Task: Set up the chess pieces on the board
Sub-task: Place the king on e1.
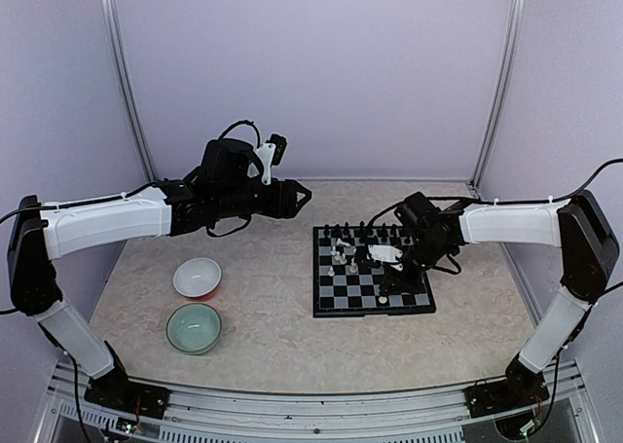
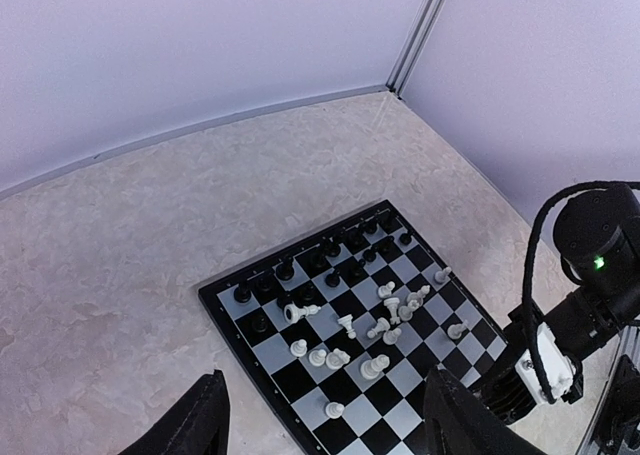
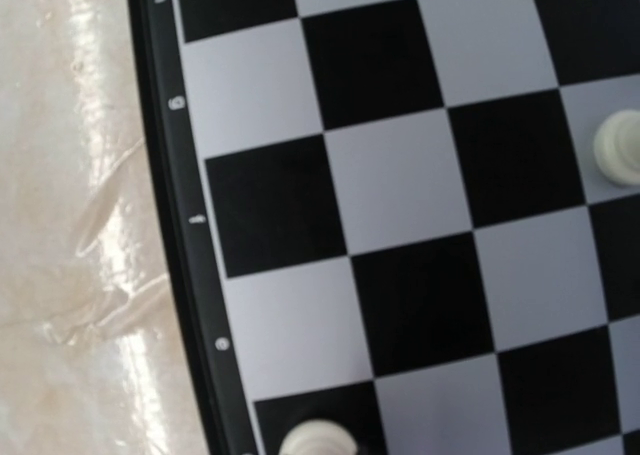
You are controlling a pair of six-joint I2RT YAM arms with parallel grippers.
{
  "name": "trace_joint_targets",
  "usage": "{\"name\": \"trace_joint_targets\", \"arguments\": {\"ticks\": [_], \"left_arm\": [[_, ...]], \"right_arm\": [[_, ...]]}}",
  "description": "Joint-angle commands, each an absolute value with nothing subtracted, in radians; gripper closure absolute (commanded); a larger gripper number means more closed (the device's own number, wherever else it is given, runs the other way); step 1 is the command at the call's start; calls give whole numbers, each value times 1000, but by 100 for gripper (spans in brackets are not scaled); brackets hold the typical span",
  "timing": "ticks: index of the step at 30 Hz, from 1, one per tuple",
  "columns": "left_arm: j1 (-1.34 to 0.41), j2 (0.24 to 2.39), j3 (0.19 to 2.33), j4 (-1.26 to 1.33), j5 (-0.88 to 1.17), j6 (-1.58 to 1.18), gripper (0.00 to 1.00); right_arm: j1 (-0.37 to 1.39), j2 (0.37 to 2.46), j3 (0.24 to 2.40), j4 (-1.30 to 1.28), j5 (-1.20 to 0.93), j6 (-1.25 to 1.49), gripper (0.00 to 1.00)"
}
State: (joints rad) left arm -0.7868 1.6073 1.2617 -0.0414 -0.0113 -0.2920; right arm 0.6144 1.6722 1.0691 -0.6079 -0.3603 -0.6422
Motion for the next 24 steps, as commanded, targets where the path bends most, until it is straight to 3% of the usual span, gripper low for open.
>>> {"name": "trace_joint_targets", "arguments": {"ticks": [1,9,15,24], "left_arm": [[-787,1574,1279,-46,-6,-296,34],[-790,1574,1281,-47,-6,-296,34],[-793,1574,1282,-50,-6,-293,34],[-804,1560,1283,-52,-15,-285,34]], "right_arm": [[626,1684,1085,-600,-361,-632,91],[626,1689,1094,-622,-379,-625,83],[626,1690,1118,-648,-398,-612,71],[484,1592,1226,-713,-456,-588,71]]}}
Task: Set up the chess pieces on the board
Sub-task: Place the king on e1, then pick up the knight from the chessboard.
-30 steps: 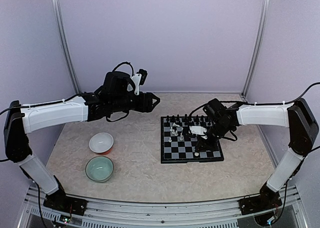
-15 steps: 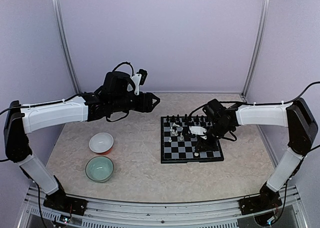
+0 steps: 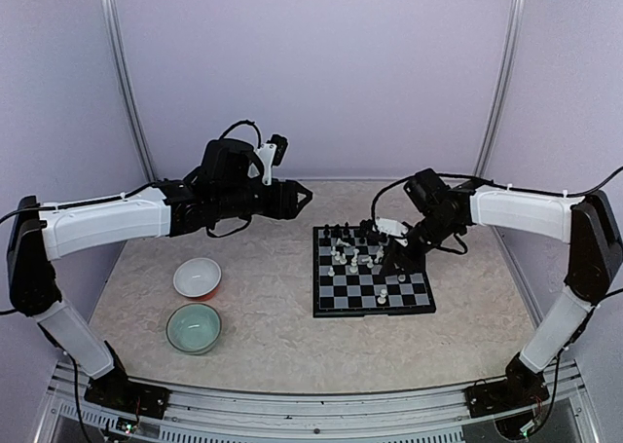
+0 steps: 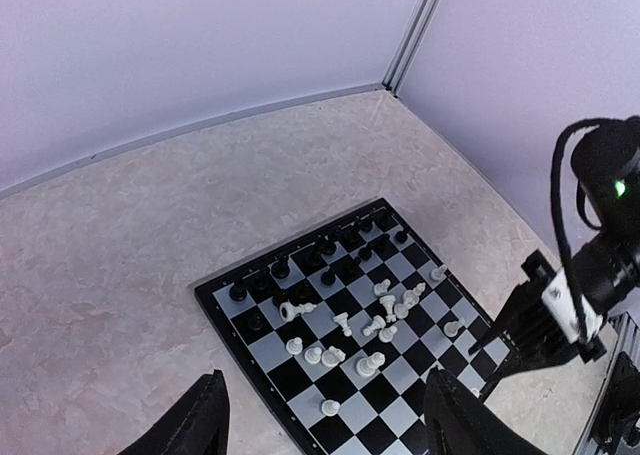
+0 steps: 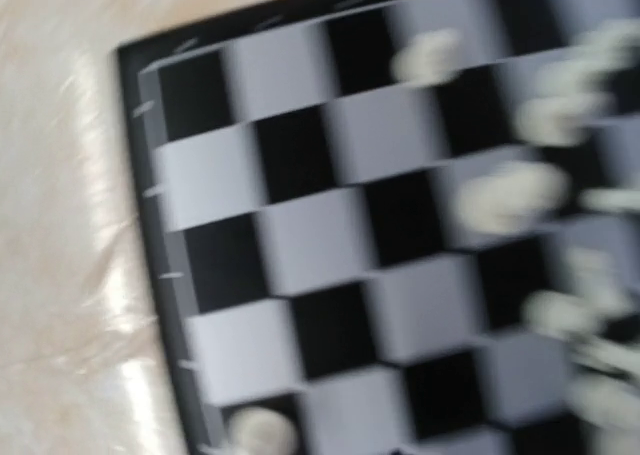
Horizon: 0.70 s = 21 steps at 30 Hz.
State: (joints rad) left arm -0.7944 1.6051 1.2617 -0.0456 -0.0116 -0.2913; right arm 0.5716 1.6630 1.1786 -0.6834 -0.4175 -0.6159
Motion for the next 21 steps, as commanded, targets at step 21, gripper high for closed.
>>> {"name": "trace_joint_targets", "arguments": {"ticks": [21], "left_arm": [[-824,1567,1289,-63,-28,-272,33]], "right_arm": [[420,1734,1158,-643,-283,-558,68]]}}
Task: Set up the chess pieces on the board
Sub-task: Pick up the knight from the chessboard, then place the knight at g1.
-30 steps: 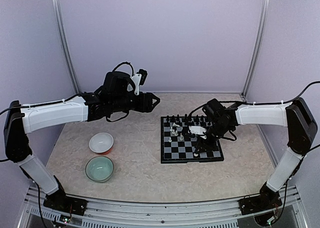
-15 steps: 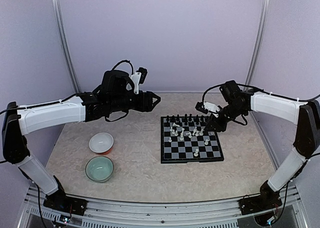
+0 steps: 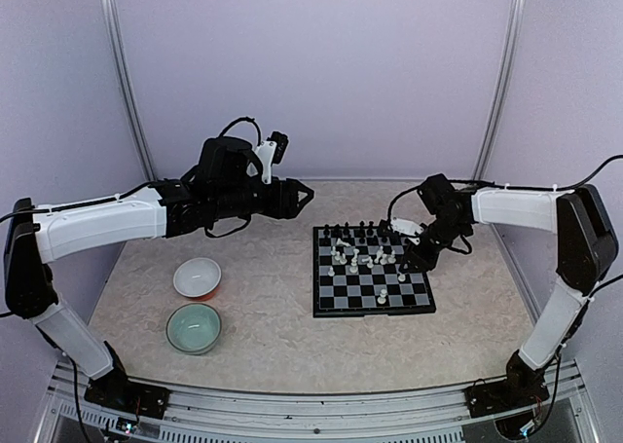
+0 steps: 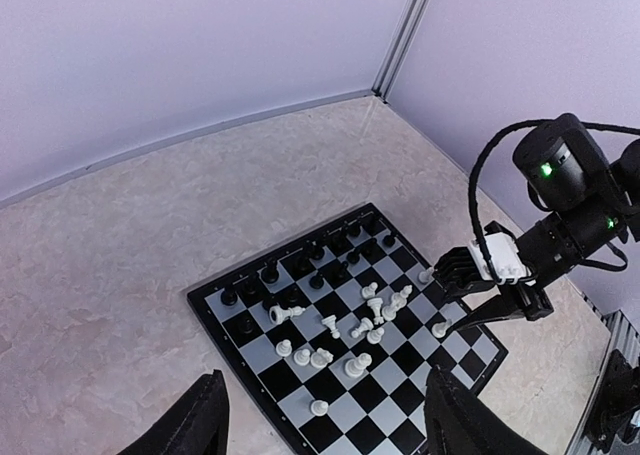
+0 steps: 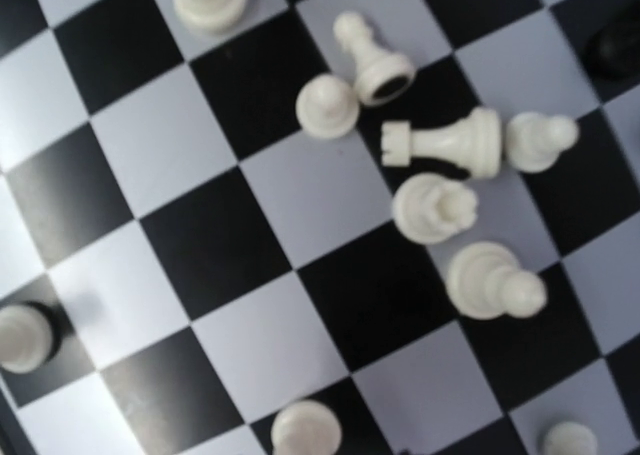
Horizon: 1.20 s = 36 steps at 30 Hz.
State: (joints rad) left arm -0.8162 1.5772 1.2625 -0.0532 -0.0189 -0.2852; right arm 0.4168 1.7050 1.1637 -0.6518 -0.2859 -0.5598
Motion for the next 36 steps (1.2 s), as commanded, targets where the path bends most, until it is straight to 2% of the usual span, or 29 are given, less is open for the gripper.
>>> {"name": "trace_joint_targets", "arguments": {"ticks": [1,12,17,28,36], "left_arm": [[-825,1567,1290,-66,-28,-271,33],[-827,1574,1295,-70,-25,-269,33],[-830,1578,1296,-72,-25,-268,33],[-833,1576,1298,-75,-23,-267,33],[-834,1576,1297,-75,-26,-267,33]], "right_arm": [[421,1741,1158,-643,-286,-558,68],[420,1773,1159,-652,-312,-562,86],[420,1757,1156,-666,-317,-566,100],[420,1574,1065,-756,-332,-594,100],[422,1517,960,-748,-382,-602,100]]}}
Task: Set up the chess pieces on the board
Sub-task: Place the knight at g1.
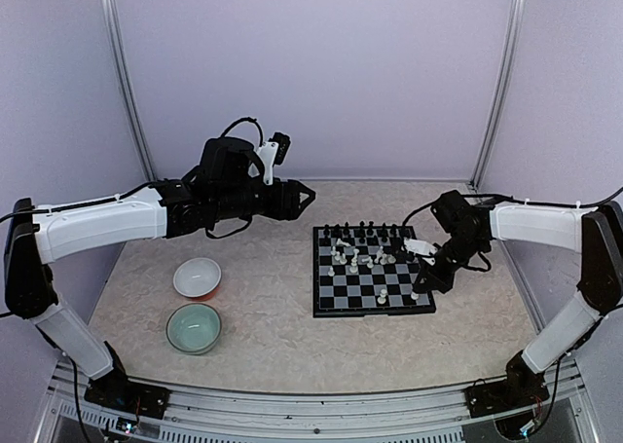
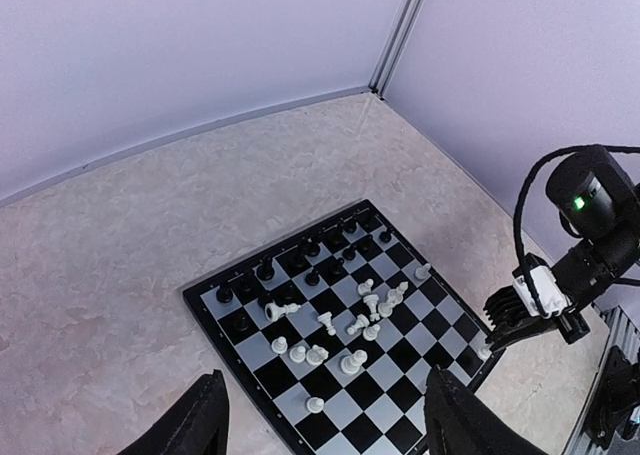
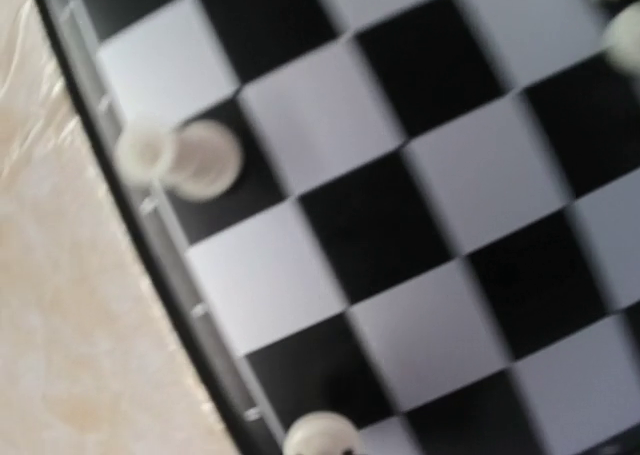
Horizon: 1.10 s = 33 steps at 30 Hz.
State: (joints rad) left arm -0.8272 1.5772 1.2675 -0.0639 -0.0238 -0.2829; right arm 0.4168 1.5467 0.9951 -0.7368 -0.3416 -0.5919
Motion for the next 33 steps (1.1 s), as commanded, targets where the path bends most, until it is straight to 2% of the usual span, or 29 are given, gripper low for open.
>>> {"name": "trace_joint_targets", "arguments": {"ticks": [1,22,26,33], "left_arm": [[-834,1575,1298,-75,-26,-267,33],[-841,1582,1301,-80,-29,-262,33],[-841,1582,1301,-81,-29,-262,33],[-842,1584,1302,-81,-29,-263,33]], "right_arm": [[423,1516,954,-740,-385,-599,100],[462,1586,960,-684,-376,-580,100],[463,1583,957,-675,-370,-577,96],[468,1599,967,-667,-361,-572,96]]}}
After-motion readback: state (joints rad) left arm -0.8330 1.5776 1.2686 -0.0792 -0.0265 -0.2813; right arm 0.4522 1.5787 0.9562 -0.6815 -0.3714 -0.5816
